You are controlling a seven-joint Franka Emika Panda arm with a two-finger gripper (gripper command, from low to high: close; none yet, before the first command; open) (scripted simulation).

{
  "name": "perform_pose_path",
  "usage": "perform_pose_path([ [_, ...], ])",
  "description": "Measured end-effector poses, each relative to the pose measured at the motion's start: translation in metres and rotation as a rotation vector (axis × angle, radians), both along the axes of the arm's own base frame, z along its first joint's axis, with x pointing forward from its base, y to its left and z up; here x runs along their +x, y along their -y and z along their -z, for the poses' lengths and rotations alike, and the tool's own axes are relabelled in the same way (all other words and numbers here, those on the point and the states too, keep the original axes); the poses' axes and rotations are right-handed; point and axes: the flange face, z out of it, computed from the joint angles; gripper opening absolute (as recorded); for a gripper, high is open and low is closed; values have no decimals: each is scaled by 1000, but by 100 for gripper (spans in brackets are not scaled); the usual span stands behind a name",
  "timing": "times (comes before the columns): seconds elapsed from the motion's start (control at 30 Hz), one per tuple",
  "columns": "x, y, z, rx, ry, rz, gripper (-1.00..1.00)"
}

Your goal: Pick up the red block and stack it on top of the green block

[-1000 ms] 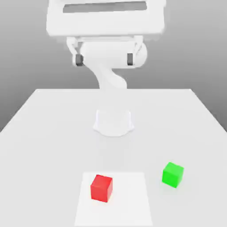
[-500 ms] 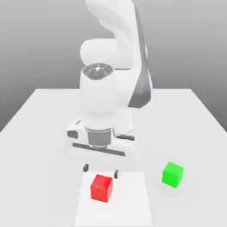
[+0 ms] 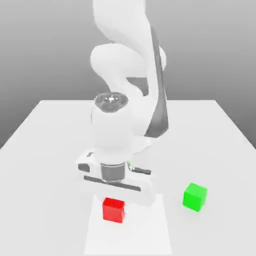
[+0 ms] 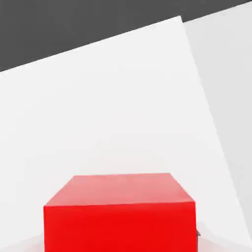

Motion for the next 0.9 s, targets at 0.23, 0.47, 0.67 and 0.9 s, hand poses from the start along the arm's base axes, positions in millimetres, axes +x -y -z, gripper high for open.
perform_pose_path([
  [0.23, -7, -81, -33, 22, 5, 44, -100],
  [0.47, -35, -162, -48, 25, 2, 151, -100],
  [0.67, -69, -219, -52, 4, 1, 234, -100],
  [0.9, -69, -224, -10, -2, 7, 247, -100],
])
